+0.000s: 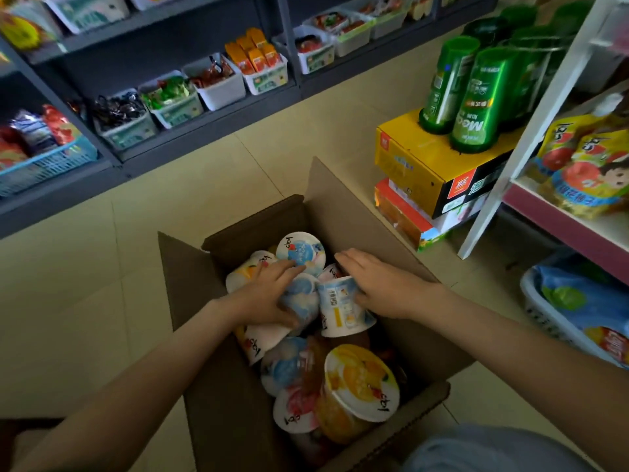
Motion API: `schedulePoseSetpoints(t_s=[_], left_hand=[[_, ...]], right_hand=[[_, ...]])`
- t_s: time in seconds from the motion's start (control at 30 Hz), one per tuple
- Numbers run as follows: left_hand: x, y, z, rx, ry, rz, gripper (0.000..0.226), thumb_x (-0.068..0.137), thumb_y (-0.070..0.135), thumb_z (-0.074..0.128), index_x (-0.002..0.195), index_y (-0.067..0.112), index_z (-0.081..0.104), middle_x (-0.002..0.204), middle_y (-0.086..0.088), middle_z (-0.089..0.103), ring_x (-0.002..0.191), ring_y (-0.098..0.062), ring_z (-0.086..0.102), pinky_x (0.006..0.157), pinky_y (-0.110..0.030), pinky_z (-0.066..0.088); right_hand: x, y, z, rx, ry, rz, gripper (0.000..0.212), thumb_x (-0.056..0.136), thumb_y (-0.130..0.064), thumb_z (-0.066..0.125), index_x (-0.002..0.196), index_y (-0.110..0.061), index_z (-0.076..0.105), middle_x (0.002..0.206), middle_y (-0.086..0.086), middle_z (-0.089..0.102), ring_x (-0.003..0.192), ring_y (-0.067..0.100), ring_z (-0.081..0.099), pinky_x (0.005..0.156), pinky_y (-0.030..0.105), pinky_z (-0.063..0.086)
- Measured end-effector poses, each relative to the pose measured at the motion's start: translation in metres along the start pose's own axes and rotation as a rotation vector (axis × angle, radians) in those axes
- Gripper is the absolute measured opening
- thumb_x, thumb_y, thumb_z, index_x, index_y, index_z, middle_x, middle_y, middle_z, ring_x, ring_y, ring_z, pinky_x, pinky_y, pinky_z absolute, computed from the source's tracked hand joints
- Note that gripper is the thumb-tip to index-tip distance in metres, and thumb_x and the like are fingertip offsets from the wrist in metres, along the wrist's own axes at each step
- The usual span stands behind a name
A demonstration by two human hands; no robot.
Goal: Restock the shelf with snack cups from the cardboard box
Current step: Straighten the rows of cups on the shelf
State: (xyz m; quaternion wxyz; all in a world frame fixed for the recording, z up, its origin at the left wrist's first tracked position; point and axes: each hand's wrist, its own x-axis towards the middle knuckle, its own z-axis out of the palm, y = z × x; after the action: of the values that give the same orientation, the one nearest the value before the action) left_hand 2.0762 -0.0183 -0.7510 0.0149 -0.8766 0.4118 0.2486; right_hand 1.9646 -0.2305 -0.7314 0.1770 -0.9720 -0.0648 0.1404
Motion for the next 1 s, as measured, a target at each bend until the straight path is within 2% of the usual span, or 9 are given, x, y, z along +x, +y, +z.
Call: schedulePoseSetpoints(t_s=[0.07,0.17,0.27,0.33,0.53,0.6,0.77,0.87,1.0], left_hand=[[-0.009,-0.012,0.002,-0.045,0.01,-0.027,0.131,0.043,0.097,0.037,0.15,0.027,0.008,0.157,-0.001,0.007,0.145,-0.019,0.0,0.118,-0.045,0.001],[-0.016,-0.013,0.004,0.055,-0.018,0.006,0.13,0.041,0.1,0.013,0.149,0.029,0.016,0.157,-0.001,0.011,0.145,-0.018,0.004,0.117,-0.048,-0.002],[-0.012,0.006,-0.004,0.204,-0.024,0.048,0.111,0.058,0.093,0.031,0.148,0.03,0.02,0.157,0.0,0.015,0.145,-0.017,0.008,0.114,-0.046,-0.01],[-0.006,0.02,-0.013,0.233,0.001,0.076,0.087,0.078,0.075,0.044,0.148,0.029,0.021,0.156,0.002,0.019,0.144,-0.015,0.011,0.115,-0.045,-0.008],[0.009,0.051,-0.043,0.185,-0.001,0.106,0.063,0.093,0.047,0.048,0.147,0.024,0.027,0.152,0.002,0.03,0.141,-0.015,0.021,0.116,-0.036,0.004],[0.005,0.054,-0.052,0.152,-0.007,0.118,0.063,0.093,0.045,0.05,0.147,0.023,0.026,0.154,0.002,0.026,0.142,-0.016,0.019,0.114,-0.031,0.009],[-0.018,0.04,-0.078,-0.07,-0.049,0.201,0.103,0.07,0.051,0.075,0.149,0.03,0.012,0.154,0.01,0.013,0.141,-0.006,0.007,0.113,-0.024,0.009],[-0.022,0.036,-0.097,-0.115,0.058,0.25,0.111,0.066,0.045,0.081,0.149,0.029,0.008,0.152,0.013,0.014,0.133,0.003,0.008,0.113,-0.018,0.01],[-0.019,0.044,-0.118,-0.16,0.337,0.379,0.123,0.057,0.048,0.085,0.144,0.032,-0.001,0.153,0.007,0.01,0.14,-0.005,0.012,0.117,-0.029,0.017]], right_hand=[[0.001,0.008,0.0,0.004,0.001,-0.011,0.072,0.094,-0.01,0.048,0.151,-0.01,0.003,0.159,0.006,0.004,0.146,0.016,0.002,0.114,0.021,0.004],[-0.004,0.017,0.003,-0.135,-0.043,-0.05,0.086,0.089,-0.024,0.061,0.151,-0.012,0.003,0.159,0.006,0.005,0.146,0.017,0.004,0.114,0.022,0.004],[-0.009,0.011,0.012,-0.523,-0.088,-0.101,0.11,0.078,-0.048,0.069,0.151,-0.013,-0.005,0.158,0.012,0.004,0.145,0.025,0.006,0.117,0.034,0.0],[-0.004,0.001,0.024,-0.704,-0.095,-0.138,0.117,0.075,-0.056,0.068,0.15,-0.015,-0.013,0.157,0.016,0.005,0.144,0.031,0.008,0.117,0.044,0.0],[0.009,-0.001,0.043,-0.734,-0.002,-0.193,0.093,0.085,-0.035,0.061,0.15,-0.017,-0.004,0.147,0.024,0.024,0.134,0.038,0.027,0.115,0.046,0.008],[0.009,0.002,0.039,-0.563,0.043,-0.214,0.094,0.078,-0.033,0.066,0.149,-0.018,0.006,0.14,0.02,0.03,0.127,0.035,0.032,0.112,0.042,0.019],[0.014,-0.001,0.01,0.378,0.155,0.016,0.09,0.067,-0.033,0.076,0.141,-0.028,0.025,0.126,0.006,0.033,0.123,0.024,0.034,0.1,0.037,0.041],[0.016,-0.002,-0.024,0.753,0.25,0.159,0.075,0.064,-0.034,0.078,0.127,-0.036,0.039,0.118,0.001,0.049,0.107,0.016,0.052,0.09,0.034,0.05],[0.001,-0.005,-0.068,1.122,0.246,0.199,0.048,0.076,-0.022,0.074,0.119,-0.029,0.053,0.106,0.002,0.064,0.091,0.012,0.061,0.071,0.024,0.05]])
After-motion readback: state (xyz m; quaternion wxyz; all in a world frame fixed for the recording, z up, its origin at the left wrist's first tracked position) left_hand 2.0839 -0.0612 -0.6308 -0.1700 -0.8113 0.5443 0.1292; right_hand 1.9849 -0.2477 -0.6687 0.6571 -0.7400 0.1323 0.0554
